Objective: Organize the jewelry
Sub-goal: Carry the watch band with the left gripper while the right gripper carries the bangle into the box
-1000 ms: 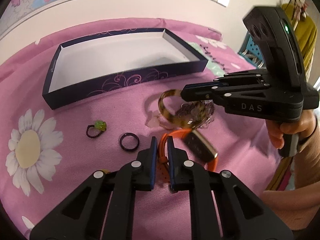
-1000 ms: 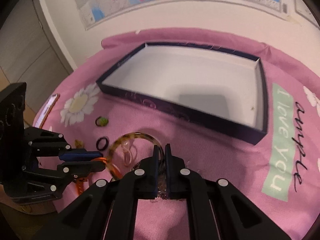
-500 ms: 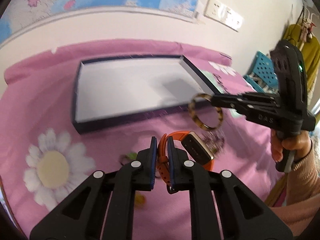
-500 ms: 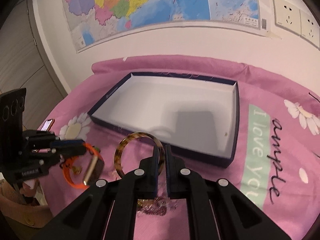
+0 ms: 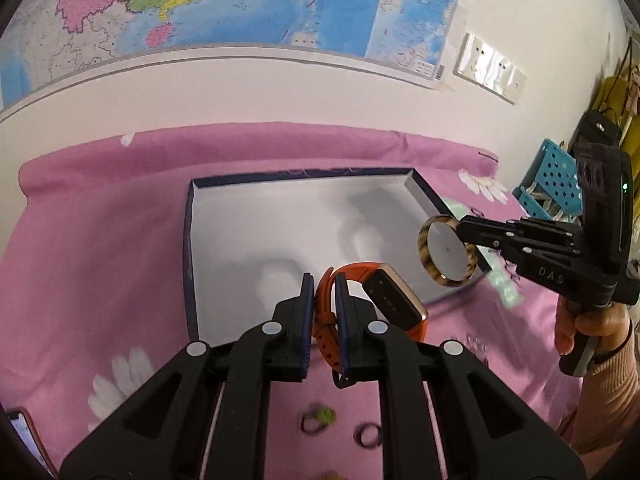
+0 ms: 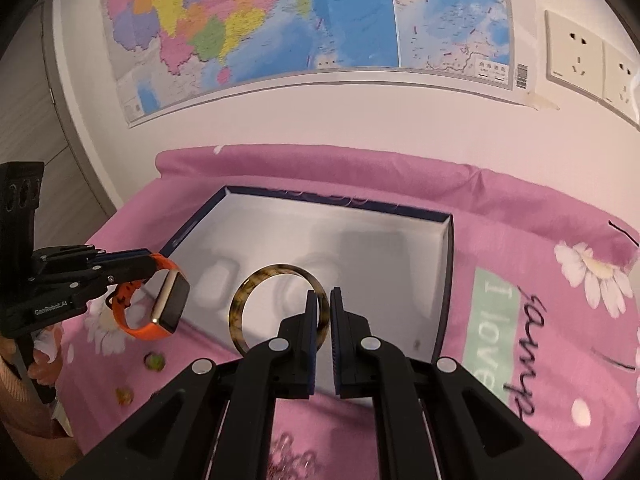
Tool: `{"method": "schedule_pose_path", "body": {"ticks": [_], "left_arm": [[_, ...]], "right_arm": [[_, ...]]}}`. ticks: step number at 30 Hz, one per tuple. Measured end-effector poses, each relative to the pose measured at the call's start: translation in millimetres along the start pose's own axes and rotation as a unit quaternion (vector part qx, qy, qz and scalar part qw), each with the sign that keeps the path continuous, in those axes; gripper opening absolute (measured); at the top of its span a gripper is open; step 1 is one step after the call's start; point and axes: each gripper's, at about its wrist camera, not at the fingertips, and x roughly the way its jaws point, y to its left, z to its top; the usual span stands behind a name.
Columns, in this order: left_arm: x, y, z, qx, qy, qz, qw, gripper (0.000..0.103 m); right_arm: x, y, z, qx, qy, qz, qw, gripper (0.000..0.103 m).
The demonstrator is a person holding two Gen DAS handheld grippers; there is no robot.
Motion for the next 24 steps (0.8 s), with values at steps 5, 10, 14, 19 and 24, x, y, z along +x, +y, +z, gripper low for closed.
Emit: {"method": "schedule_pose_path", "body": {"ticks": [5, 10, 14, 19, 24], "left_arm": [[16.6, 5.9, 20.5, 0.0, -0.002, 0.007, 1.0, 0.011], [38.8, 14.5, 34.4, -0.002, 0.008, 0.014, 0.9999, 0.011], [59.8, 20.9, 44.7, -0.008, 0.02, 0.021, 0.9996, 0.011], [84.0, 26.6, 56.5, -0.012, 0.032, 0.033, 0.9989, 0.012], [105.5, 29.3, 66.3, -0.015, 0.047, 0.043, 0.9978, 0.013]], "right_arm": [[20.8, -10.7, 20.3, 0.007, 0.002, -0.02, 1.0, 0.005], [49.4, -25.9, 33.8, 0.024, 0.016, -0.027, 0.999, 0.005], [66.3, -32.9, 39.4, 0.034, 0.028, -0.033, 0.999, 0.005], [86.0, -40.6, 49.2, 0.043, 0.042, -0.042, 0.997, 0.005], [100.6, -46.5, 57.6, 0.05, 0.055, -0.047, 0.996, 0.005]]}}
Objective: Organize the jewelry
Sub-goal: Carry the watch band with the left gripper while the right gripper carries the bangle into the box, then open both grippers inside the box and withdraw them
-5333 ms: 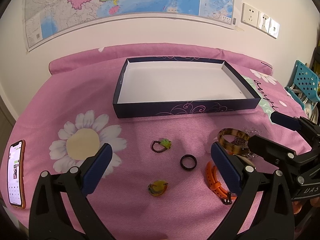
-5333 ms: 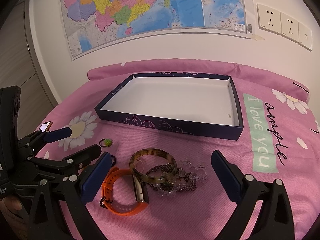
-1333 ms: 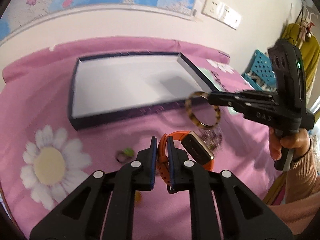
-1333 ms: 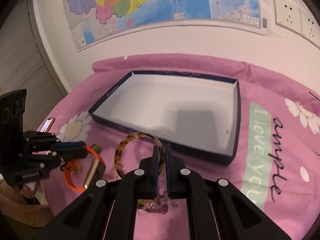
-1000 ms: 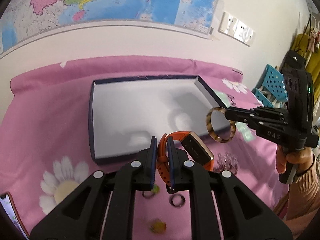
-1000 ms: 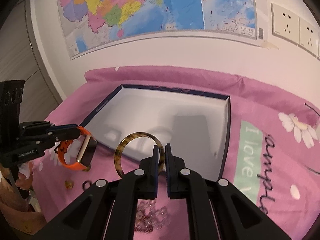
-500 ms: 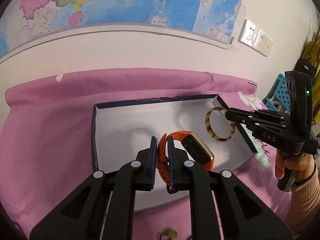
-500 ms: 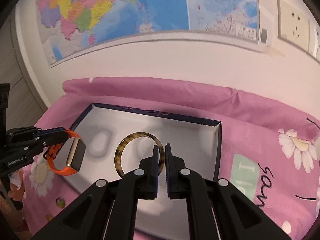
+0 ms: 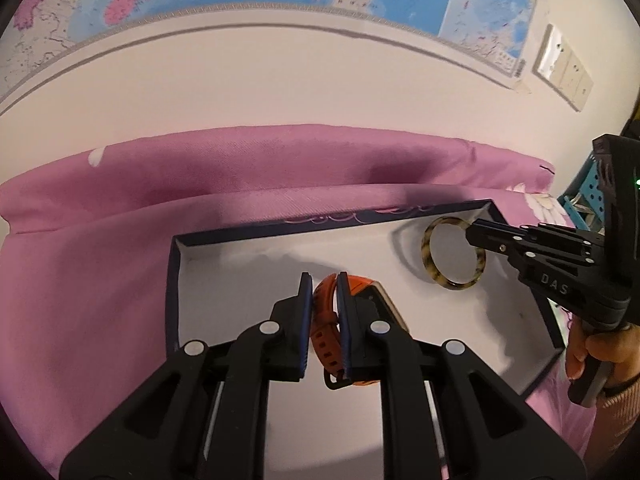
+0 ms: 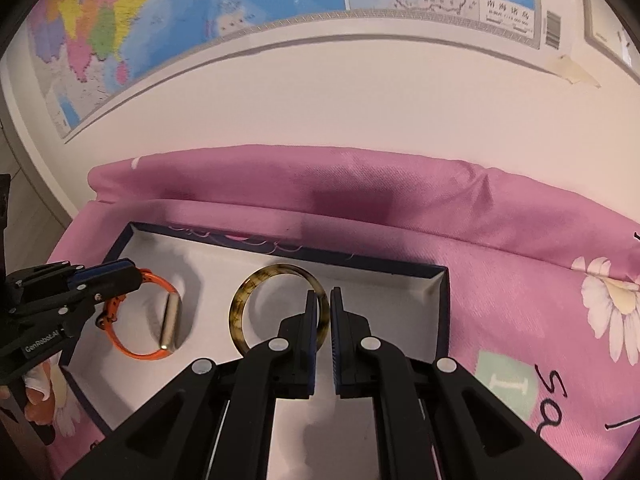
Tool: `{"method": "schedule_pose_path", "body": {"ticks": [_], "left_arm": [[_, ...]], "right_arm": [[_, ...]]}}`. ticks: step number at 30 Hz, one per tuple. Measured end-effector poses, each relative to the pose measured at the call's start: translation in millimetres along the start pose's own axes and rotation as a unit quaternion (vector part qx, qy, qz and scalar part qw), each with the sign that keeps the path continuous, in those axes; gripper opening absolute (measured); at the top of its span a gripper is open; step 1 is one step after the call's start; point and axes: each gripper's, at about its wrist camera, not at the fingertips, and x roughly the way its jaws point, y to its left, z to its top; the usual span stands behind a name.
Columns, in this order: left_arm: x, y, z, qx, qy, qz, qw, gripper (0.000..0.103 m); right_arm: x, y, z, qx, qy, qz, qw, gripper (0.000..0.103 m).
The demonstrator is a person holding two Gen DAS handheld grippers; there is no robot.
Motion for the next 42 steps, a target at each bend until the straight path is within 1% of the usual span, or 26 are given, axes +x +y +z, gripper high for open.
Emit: {"method": "schedule_pose_path", "body": {"ticks": [7, 11, 14, 16, 18, 20, 21, 22, 23, 24, 25, 26, 28, 32, 35, 37, 40, 42], "left_arm": [[11.4, 0.8, 10.3, -0.003, 0.004, 0.005, 1.0, 0.012], [18.8, -2.4, 16.8, -0.007, 0.008, 0.01, 0.9999, 0.01], [25.9, -4.6, 19.1, -0.008, 0.011, 0.019, 0.9997, 0.01], [29.9, -5.1, 20.1, -0.009, 0.013, 0.028, 0.9995, 0.01], [33.0, -4.5, 20.0, -0.009, 0.019, 0.028, 0.9994, 0.01], [32.3, -2.8, 19.2, -0.012, 0.019, 0.032, 0.9992, 0.021], [29.4, -2.3, 18.3, -0.013, 0.012, 0.039, 0.9991, 0.03], [26.8, -2.1, 17.3, -0.013, 0.006, 0.042, 0.999, 0.035], [21.9, -1.5, 16.0, -0.014, 0.0, 0.042, 0.999, 0.038], [16.3, -0.3, 14.5, -0.018, -0.006, 0.039, 0.9991, 0.046], [9.9, 0.5, 12.6, -0.021, -0.016, 0.04, 0.9988, 0.051], [0.4, 0.0, 9.3, -0.016, -0.03, 0.05, 0.9982, 0.053], [-19.6, -1.4, 0.3, -0.007, -0.053, 0.056, 0.997, 0.061], [-51.8, -6.7, -24.6, 0.011, -0.077, 0.048, 0.9958, 0.062], [-71.9, -10.3, -47.4, 0.024, -0.086, 0.042, 0.9952, 0.066], [-85.3, -11.3, -65.9, 0.03, -0.091, 0.036, 0.9948, 0.072], [-99.8, -12.1, -86.9, 0.04, -0.097, 0.035, 0.9938, 0.073], [-105.5, -12.4, -104.1, 0.039, -0.092, 0.031, 0.9945, 0.073]], "right_arm": [[14.8, 3.5, 7.1, -0.008, 0.023, -0.01, 1.0, 0.005], [21.5, 9.2, 7.3, -0.005, 0.029, -0.014, 0.999, 0.005], [20.1, 4.5, 4.6, -0.002, 0.03, -0.016, 0.999, 0.005], [19.3, 4.1, 4.9, 0.002, 0.026, -0.018, 0.999, 0.006], [13.4, 4.4, 5.0, 0.006, 0.015, -0.021, 1.0, 0.013], [4.3, 5.8, 3.0, 0.004, 0.004, -0.024, 1.0, 0.014], [-4.2, 6.7, 1.2, 0.003, -0.006, -0.021, 1.0, 0.016], [-10.4, 6.1, 0.0, 0.001, -0.012, -0.016, 1.0, 0.017], [-21.5, 8.3, -4.3, -0.005, -0.022, -0.008, 1.0, 0.02], [-32.9, 10.4, -9.5, -0.012, -0.032, -0.002, 0.999, 0.024], [-42.6, 11.9, -14.8, -0.019, -0.037, 0.003, 0.999, 0.026], [-51.9, 13.7, -21.2, -0.026, -0.042, 0.011, 0.999, 0.029], [-69.0, 16.2, -36.8, -0.043, -0.05, 0.025, 0.998, 0.031], [-93.1, 26.1, -75.4, -0.082, -0.039, 0.054, 0.994, 0.031], [-104.5, 33.4, -104.4, -0.101, -0.027, 0.062, 0.993, 0.033], [-109.4, 35.6, -123.8, -0.11, -0.015, 0.065, 0.992, 0.033], [-112.0, 34.9, -146.2, -0.106, 0.006, 0.067, 0.992, 0.033], [-109.4, 33.9, -155.1, -0.096, 0.015, 0.069, 0.993, 0.034]]}}
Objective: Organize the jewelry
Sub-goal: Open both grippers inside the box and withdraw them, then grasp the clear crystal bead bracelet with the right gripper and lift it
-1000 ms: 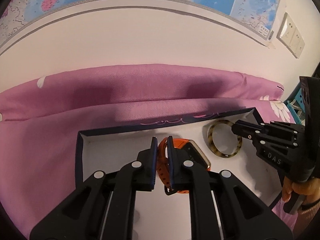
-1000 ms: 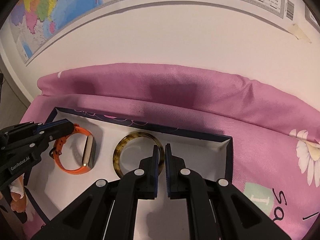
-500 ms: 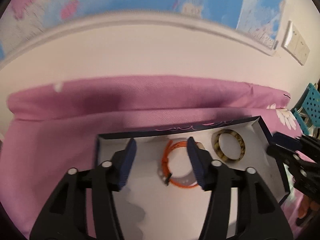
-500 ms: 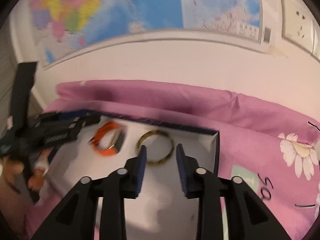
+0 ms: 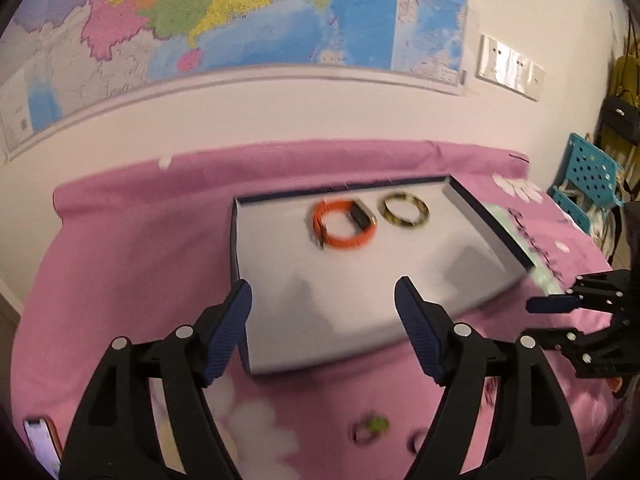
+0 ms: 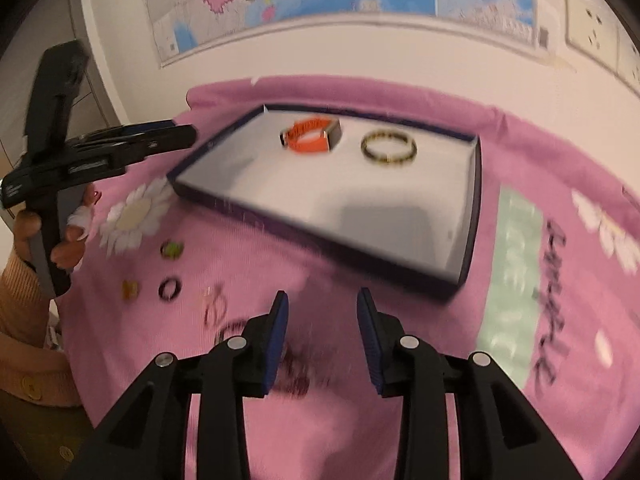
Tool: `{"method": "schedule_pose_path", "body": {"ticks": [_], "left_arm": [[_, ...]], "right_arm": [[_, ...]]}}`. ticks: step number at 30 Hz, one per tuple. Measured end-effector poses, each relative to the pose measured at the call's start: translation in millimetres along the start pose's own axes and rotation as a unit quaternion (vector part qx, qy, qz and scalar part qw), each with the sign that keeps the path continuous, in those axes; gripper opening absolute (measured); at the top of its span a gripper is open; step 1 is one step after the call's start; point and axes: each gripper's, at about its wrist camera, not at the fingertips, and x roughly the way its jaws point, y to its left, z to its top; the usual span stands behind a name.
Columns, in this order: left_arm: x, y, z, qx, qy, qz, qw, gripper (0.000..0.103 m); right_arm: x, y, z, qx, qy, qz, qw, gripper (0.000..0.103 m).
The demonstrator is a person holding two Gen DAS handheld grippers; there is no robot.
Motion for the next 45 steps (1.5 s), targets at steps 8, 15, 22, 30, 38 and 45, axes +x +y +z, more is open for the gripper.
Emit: {"method": "schedule_pose_path", "body": {"ticks": [8, 15, 22, 30, 38, 45], "left_arm": [[-16.3, -6.2, -44.5, 0.006, 0.02, 0.004, 0.9998, 0.075], [-21.9, -3.6, -63.1, 0.003, 0.032, 0.005, 0.9995, 0.075], [-29.1, -3.6, -72.9, 0.003, 0.034, 0.001, 0.9994, 0.075], [-39.0, -16.7, -88.4, 0.031, 0.04, -0.019, 0.9985, 0.075], [-39.6, -28.2, -101.8, 0.051, 0.056, -0.044, 0.9962, 0.075], [-35.7, -30.1, -105.7, 0.05, 0.068, -0.054, 0.995, 0.07]], "right_arm": [[5.8, 0.5, -12.0, 0.02, 0.007, 0.008, 1.0, 0.041], [17.8, 9.6, -10.0, -0.004, 0.015, -0.001, 1.0, 0.037], [16.6, 10.6, -11.4, -0.008, 0.016, 0.001, 1.0, 0.024], [10.9, 12.2, -13.8, -0.006, 0.01, 0.002, 1.0, 0.017], [-10.0, 10.9, -12.7, 0.011, -0.018, 0.02, 1.0, 0.017], [-27.2, 12.8, -9.5, 0.022, -0.042, 0.039, 0.998, 0.017]]}}
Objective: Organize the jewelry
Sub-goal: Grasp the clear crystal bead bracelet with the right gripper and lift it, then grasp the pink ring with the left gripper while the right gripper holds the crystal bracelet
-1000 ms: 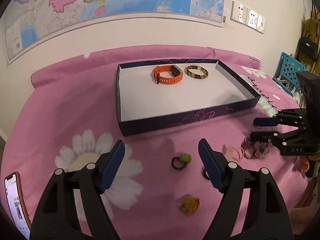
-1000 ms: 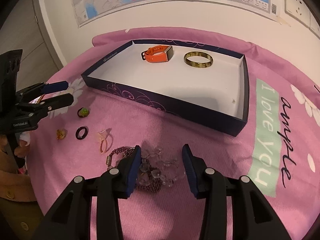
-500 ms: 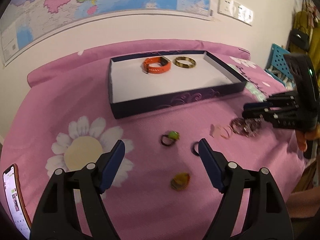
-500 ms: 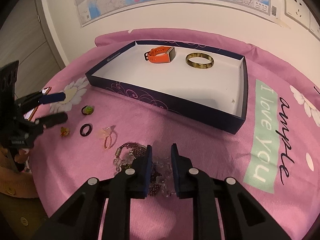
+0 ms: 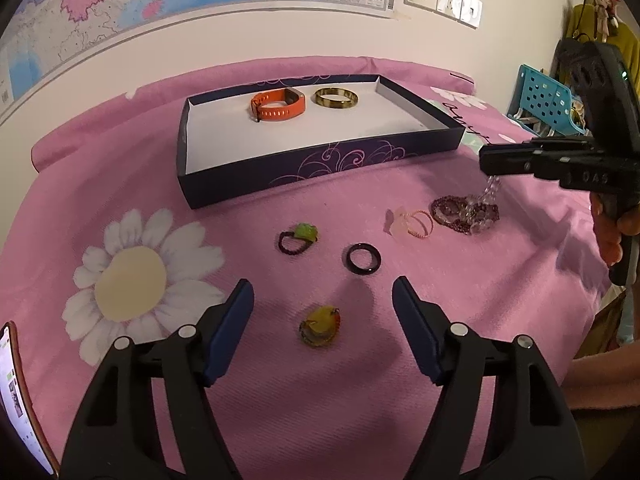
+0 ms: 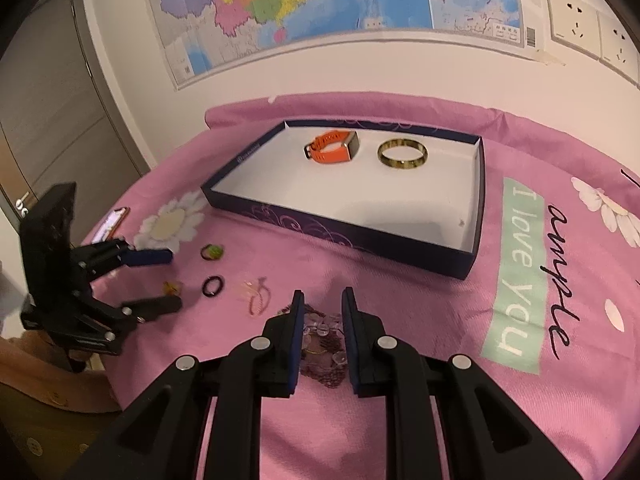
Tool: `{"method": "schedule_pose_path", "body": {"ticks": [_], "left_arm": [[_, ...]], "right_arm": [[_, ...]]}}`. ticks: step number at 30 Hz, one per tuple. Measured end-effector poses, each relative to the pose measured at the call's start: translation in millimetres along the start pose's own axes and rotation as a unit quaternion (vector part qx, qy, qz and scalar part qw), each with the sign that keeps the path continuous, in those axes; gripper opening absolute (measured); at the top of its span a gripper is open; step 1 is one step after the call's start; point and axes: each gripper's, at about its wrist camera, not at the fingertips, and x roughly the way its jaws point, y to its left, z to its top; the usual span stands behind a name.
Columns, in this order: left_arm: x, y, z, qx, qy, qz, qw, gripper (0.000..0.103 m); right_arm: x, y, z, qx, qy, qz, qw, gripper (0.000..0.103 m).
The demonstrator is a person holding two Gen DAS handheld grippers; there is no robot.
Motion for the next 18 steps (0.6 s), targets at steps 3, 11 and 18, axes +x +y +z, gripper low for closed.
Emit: {"method": "schedule_pose_path", "body": {"ticks": [3, 11, 18], "left_arm": [[-0.1, 1.2, -0.8, -0.002, 0.0, -0.003, 1.0, 0.069], [-1.1, 6.9, -0.6, -0.014, 0.0, -0.007, 0.9999, 0.066], [-7.8, 13.4, 1.7, -0.026, -0.012, -0.017, 0.9995, 0.064]], "right_arm": [[-6.5, 2.6, 3.2, 0.001, -0.01, 0.007, 1.0, 0.017], [-19.9, 5.3, 12.9, 0.002, -0.035, 0.01, 0.999, 0.017], [-28.5, 0.5, 18.0, 0.009, -0.051, 0.003, 0.999, 0.017]]}}
